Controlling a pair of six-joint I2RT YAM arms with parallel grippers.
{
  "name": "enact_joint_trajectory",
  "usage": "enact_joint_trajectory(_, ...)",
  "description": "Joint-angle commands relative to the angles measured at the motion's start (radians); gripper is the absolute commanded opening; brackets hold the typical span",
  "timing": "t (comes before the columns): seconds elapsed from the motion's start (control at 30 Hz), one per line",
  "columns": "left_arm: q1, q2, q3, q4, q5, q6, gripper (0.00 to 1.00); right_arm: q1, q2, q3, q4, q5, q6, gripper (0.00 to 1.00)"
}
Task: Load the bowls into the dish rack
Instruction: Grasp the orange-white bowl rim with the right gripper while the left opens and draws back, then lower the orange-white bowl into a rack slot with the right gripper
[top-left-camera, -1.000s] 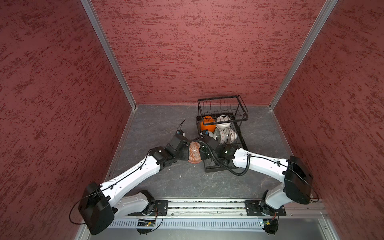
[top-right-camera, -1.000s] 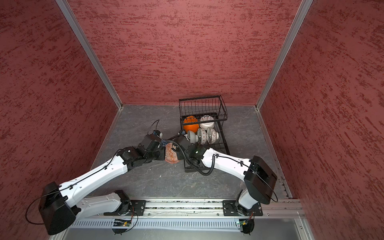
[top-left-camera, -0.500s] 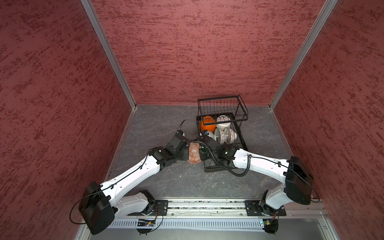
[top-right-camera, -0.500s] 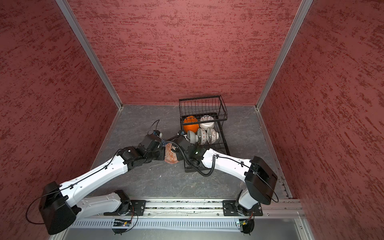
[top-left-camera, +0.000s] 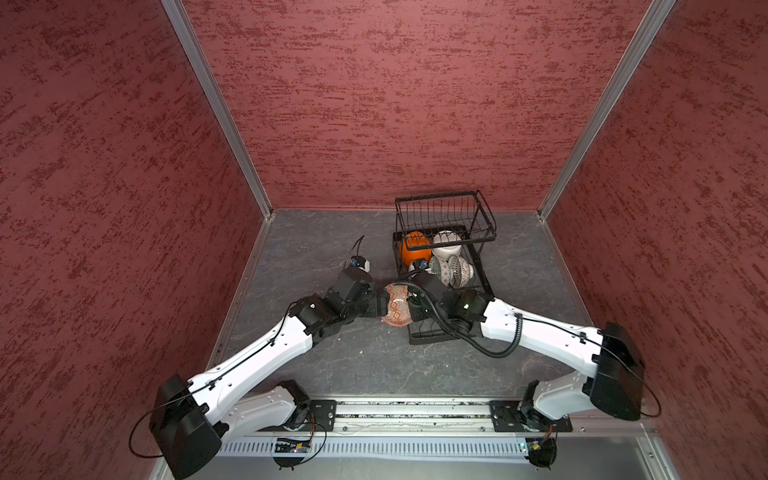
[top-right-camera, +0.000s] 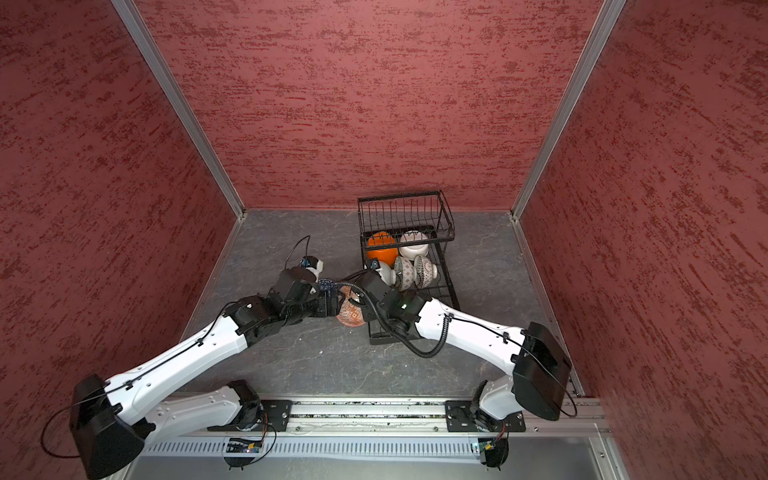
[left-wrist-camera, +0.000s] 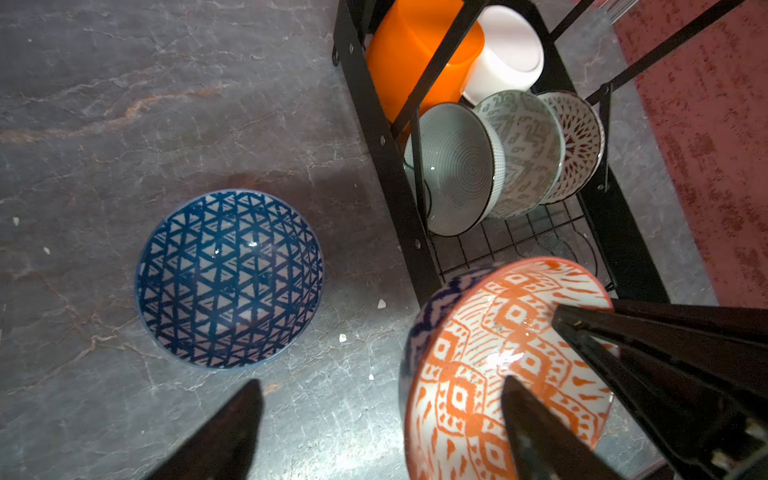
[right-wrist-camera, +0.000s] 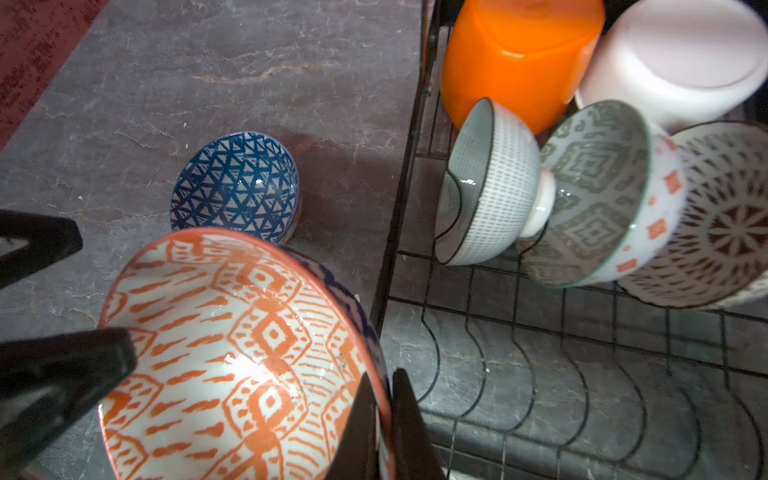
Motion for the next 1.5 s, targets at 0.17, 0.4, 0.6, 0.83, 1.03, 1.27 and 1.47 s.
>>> enact_joint_trajectory(0.17,-0.007,-0.038,-0.016,0.041,0.035,0.005,0.99,-0.002,-0.044,0.071,-0.294,0.312,0.084,0.00)
enact_joint_trajectory(0.4,-0.011,-0.037,-0.041,0.057,0.039,-0.001,0.99,-0.017,-0.001,0.080,-0.531,0.504,0.197,0.00)
enact_joint_trajectory(0.6,-0.009,-0.034,-0.044,0.057,0.036,0.001,1.00,-0.041,0.051,0.092,-0.660,0.636,0.247,0.00)
enact_joint_trajectory(0.83,-0.008,-0.035,-0.060,0.061,0.029,0.001,1.00,-0.060,0.131,0.092,-0.826,0.785,0.362,0.00)
enact_joint_trajectory(1.03,-0.006,-0.031,-0.067,0.070,0.029,0.002,0.99,-0.066,0.228,0.089,-1.004,0.892,0.546,0.00)
enact_joint_trajectory(1.27,-0.001,-0.029,-0.066,0.067,0.032,0.010,0.99,-0.072,0.298,0.056,-0.893,0.927,0.449,0.00)
enact_joint_trajectory(1.47,0.009,-0.034,-0.071,0.061,0.034,0.015,0.99,-0.085,0.194,-0.048,-0.533,0.841,0.113,0.00)
